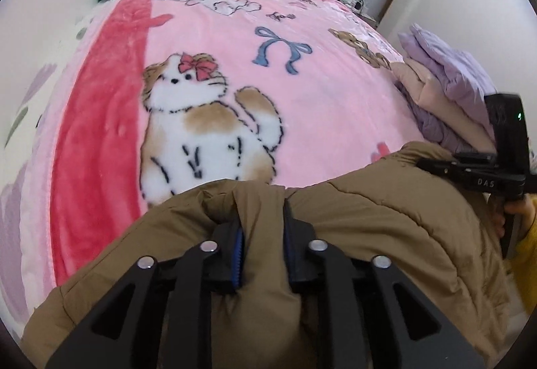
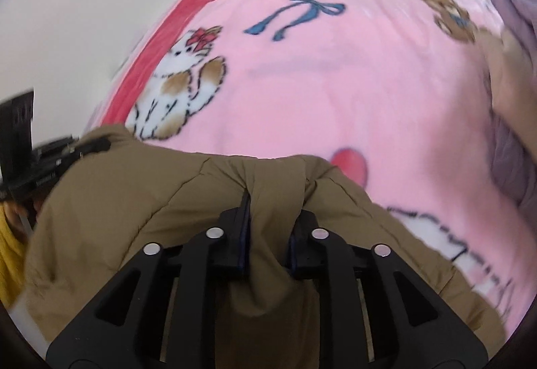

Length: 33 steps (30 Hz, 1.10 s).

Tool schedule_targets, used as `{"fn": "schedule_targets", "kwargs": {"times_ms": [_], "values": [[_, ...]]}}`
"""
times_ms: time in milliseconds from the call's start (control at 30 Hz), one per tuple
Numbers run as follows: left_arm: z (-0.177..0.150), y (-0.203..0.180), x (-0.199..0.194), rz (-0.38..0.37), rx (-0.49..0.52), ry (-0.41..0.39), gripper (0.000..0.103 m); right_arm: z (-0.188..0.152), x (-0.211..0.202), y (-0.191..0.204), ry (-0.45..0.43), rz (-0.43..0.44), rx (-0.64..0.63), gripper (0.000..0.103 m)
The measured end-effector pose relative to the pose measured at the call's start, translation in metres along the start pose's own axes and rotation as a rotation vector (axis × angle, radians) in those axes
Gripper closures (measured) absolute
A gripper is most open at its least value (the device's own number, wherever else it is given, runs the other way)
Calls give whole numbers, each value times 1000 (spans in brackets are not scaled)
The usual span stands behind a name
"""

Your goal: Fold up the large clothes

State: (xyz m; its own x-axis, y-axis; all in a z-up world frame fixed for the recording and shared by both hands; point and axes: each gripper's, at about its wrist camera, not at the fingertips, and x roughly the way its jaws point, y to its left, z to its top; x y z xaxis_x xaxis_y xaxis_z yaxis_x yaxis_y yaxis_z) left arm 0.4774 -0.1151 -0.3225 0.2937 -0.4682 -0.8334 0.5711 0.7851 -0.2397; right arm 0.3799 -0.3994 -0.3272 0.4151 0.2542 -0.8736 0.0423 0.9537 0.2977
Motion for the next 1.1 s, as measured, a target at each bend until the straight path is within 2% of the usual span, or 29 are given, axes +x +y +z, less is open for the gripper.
{"fn": "schedule_targets", "kwargs": {"times_ms": [33,67,100,167,267,333,467,600,733,867,1033,1100], "values": [[1,0,-4,17,9,2,66,0,-4,0,-3,5,10,82],[1,0,-10,47,22,-7,44,-1,-11,1,-9,7,18,73],[0,1,-23,84,37,-38,19,-2,-18,3,-18,2,20,60],[-5,3,-48,125,47,-122,11,-9,-43,10,-81,-13,4,44],[-15,6,-86,218,21,-221,8,-30,-87,27,-214,-73,-51,31],[-25,-1,-102,270,-7,-252,8,-49,-105,44,-276,-101,-118,28],[-54,-39,-107,223,88,-245,8,-91,-113,86,-321,-87,-272,23],[-97,-77,-85,171,240,-176,8,-126,-89,113,-243,-84,-404,23],[-131,-85,-64,165,277,-95,8,-163,-54,120,-113,-197,-523,23],[-143,-74,-42,176,268,-45,8,-165,-36,103,-57,-182,-452,22],[-132,-67,-29,162,270,3,8,-154,-20,89,8,-166,-388,20],[-131,-69,-33,171,280,-6,8,-150,-22,92,13,-170,-372,20]]}}
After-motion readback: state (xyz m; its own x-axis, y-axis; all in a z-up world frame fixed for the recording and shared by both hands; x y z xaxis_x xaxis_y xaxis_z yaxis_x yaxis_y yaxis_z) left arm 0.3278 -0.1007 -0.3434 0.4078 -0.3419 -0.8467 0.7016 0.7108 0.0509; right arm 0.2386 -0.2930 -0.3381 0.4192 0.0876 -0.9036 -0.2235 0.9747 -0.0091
